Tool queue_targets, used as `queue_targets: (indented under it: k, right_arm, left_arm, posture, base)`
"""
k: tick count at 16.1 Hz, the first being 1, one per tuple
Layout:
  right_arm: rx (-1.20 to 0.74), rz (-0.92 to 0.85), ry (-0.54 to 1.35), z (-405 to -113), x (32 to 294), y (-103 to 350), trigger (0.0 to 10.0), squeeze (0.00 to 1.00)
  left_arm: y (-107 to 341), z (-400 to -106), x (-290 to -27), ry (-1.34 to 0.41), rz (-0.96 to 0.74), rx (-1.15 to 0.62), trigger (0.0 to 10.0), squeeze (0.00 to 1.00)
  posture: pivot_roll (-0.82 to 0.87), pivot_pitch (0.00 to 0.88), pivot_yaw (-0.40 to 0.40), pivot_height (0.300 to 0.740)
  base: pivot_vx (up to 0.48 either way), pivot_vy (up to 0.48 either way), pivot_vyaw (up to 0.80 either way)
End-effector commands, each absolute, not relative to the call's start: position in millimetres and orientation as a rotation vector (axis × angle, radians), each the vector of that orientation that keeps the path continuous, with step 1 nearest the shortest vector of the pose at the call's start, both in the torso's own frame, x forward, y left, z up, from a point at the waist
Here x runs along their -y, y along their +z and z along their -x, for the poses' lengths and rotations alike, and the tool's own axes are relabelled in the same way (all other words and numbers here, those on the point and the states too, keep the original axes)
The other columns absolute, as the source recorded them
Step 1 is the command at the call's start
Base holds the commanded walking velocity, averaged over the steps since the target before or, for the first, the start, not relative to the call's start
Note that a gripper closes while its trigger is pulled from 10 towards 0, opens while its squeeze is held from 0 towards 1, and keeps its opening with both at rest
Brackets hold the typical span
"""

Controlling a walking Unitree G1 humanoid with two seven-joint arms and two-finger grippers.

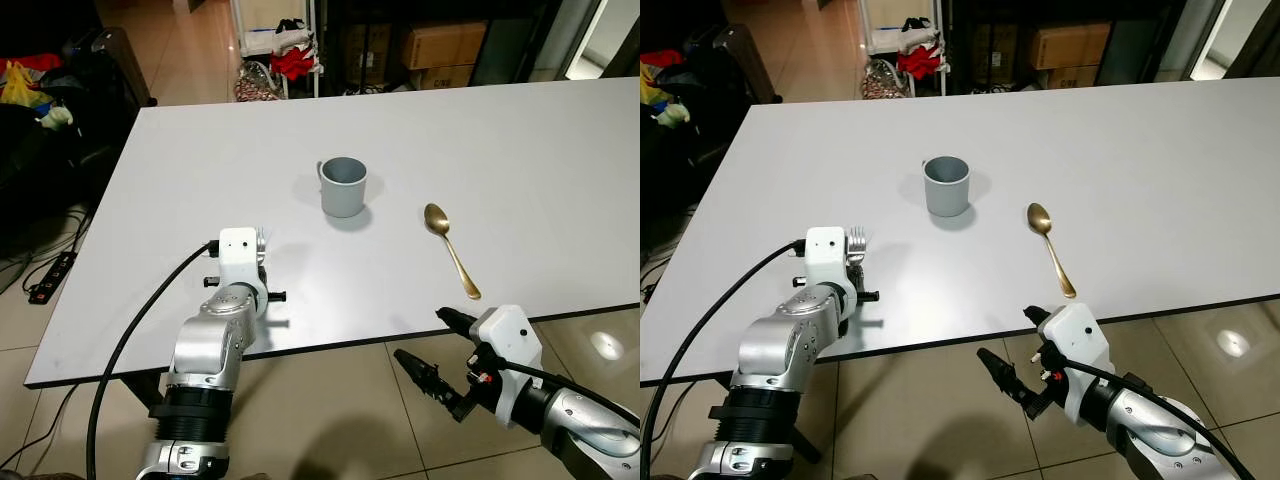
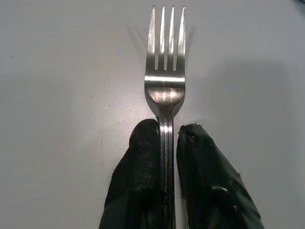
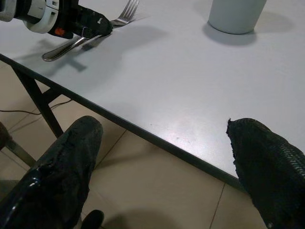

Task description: Setting the table

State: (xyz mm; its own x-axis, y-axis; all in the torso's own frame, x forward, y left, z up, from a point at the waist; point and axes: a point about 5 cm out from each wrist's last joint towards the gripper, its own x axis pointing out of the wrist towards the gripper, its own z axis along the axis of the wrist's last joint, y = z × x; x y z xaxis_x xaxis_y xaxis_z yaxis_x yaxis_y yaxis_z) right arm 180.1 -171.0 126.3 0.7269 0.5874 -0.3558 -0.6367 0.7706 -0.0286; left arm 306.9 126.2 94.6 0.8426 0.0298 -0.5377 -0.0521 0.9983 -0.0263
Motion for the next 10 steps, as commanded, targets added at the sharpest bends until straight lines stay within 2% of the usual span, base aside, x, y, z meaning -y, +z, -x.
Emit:
queue_targets:
  k: [1, 2, 3, 4, 7, 9, 10]
  right_arm:
    - [-0.332, 0.156, 0.68, -180, 173, 128, 10.0, 0.0]
    - [-0.33, 0.157, 0.678, -180, 174, 128, 10.0, 0.0]
    - [-0.328, 0.158, 0.677, -180, 174, 129, 10.0, 0.0]
    - [-0.303, 0.142, 0.655, -180, 176, 134, 10.0, 0.0]
    - [-0.251, 0.128, 0.606, -181, 174, 140, 10.0, 0.0]
    - [-0.215, 0.096, 0.551, -184, 168, 141, 10.0, 0.0]
    - [-0.199, 0.082, 0.463, -186, 165, 137, 10.0, 0.0]
  left_arm:
    - [94, -306, -130, 0.058, 0.026, -0.571, 10.0, 1.0]
    - [102, -308, -130, 0.055, 0.02, -0.53, 10.0, 1.0]
    - [105, -309, -130, 0.053, 0.023, -0.511, 10.0, 0.41]
    - [126, -312, -133, 0.039, 0.018, -0.396, 10.0, 0.0]
    - [154, -313, -145, 0.048, 0.058, -0.226, 10.0, 0.0]
    - [171, -309, -143, -0.037, 0.061, -0.108, 10.0, 0.0]
    - [173, -300, -144, -0.077, 0.038, -0.036, 10.0, 0.0]
  posture:
    - [-0.03, 0.004, 0.032, 0.74]
    - [-0.03, 0.006, 0.03, 0.74]
    - [-0.03, 0.007, 0.029, 0.74]
    - [-0.03, 0.005, 0.029, 0.74]
    - [-0.03, 0.0, 0.021, 0.74]
    - [-0.03, 0.0, 0.014, 0.74]
    - [-0.03, 0.0, 0.01, 0.74]
  base:
    - [0.0, 0.0, 0.0]
    - [0.0, 0.0, 0.0]
    - [0.0, 0.0, 0.0]
    - [0.0, 0.0, 0.0]
    - [0.0, 0.0, 0.0]
    - [0.0, 0.0, 0.0]
    - [0.0, 0.0, 0.0]
